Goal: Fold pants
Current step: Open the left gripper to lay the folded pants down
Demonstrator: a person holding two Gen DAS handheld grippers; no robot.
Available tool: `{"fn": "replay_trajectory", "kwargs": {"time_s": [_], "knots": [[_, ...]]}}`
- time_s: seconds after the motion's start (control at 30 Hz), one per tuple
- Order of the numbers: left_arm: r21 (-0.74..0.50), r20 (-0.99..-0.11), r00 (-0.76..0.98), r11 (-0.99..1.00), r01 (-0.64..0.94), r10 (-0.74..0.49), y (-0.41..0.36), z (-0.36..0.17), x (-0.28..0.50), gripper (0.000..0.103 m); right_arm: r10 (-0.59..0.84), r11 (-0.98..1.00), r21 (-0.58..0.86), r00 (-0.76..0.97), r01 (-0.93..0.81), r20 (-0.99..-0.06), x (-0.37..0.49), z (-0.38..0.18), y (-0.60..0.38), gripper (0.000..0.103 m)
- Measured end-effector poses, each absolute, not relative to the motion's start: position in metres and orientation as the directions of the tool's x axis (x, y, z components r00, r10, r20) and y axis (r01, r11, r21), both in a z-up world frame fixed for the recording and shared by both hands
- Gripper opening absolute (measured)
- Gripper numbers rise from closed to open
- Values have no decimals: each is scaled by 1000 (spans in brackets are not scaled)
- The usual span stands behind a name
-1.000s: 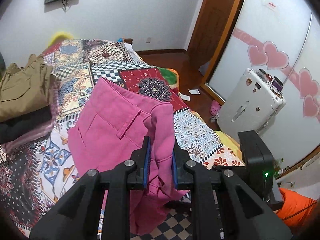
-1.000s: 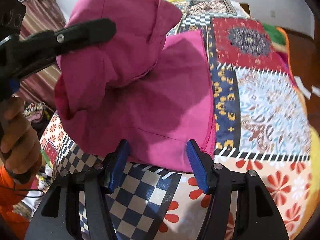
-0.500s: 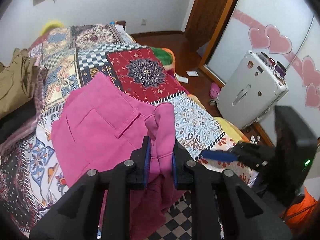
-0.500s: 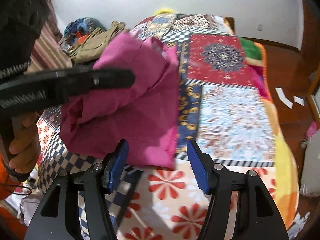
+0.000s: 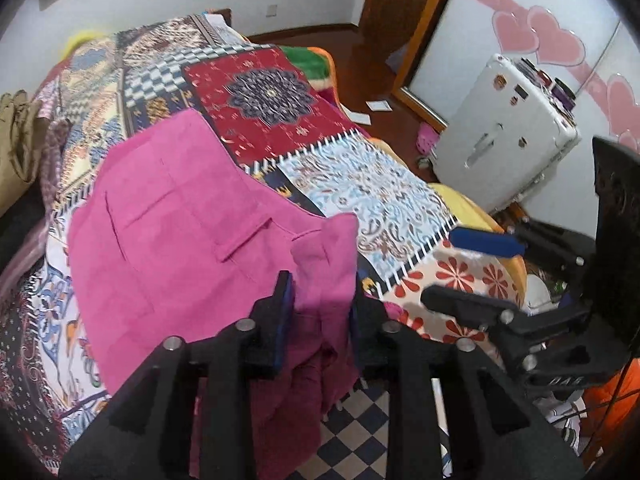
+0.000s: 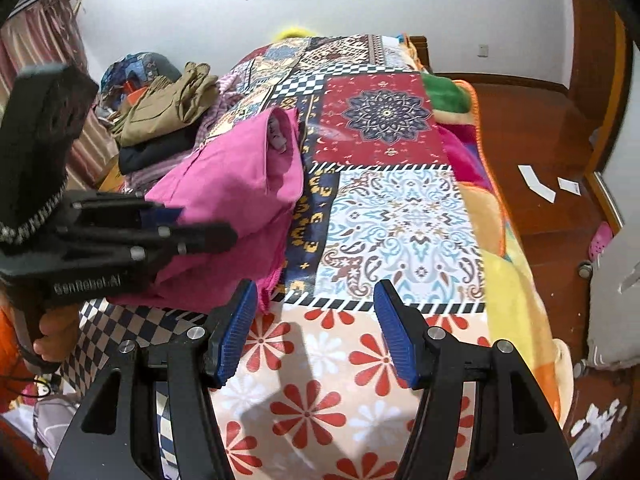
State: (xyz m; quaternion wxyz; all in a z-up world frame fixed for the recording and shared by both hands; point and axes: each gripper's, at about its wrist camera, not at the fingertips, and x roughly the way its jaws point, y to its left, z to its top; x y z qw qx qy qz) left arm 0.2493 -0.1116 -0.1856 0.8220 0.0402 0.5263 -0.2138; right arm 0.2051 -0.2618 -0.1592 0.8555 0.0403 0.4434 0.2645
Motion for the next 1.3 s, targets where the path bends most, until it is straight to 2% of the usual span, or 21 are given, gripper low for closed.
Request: {"fn": "replay_trajectory", "kwargs": {"time_s": [0.07,0.13,0.2,0.4,0.57,0.63,0.73,0.8,0.97,1.3], "knots": [[-168,-884,340,896,411,-322,-116,-188,247,38,488,858,303,472,-416,-734,205,-157,-263,58],[-192,-879,328,886,422,-346,-119,-188,245,53,483,861,296,482,-414,-732,205,-155,-264,58],[-193,-876,331,884,427,-351,-122,-187,244,57,479,863,291,486,-412,-731,204,-155,-264,58],[-186,-859,374,894,408,-350,-114,-171,238,57,467,871,275,512,-406,-721,201,-147,-269,58],[-219,-803,463,909,355,-375,-72,-134,229,57,466,872,262,537,-413,-703,198,-134,-268,58],[-218,-782,503,918,332,-368,-55,-121,225,64,473,868,263,539,-422,-697,197,-131,-263,58],[-159,-765,575,951,266,-289,-25,-110,222,72,482,859,258,530,-442,-698,195,-130,-252,60],[-142,-781,578,968,205,-237,-3,-116,225,72,481,855,247,519,-456,-707,193,-131,-240,67],[-135,-853,493,985,104,-169,31,-158,230,72,500,832,255,468,-492,-729,188,-141,-217,68],[-120,-868,465,983,141,-173,20,-186,217,72,493,827,284,385,-485,-780,193,-167,-200,68]]}}
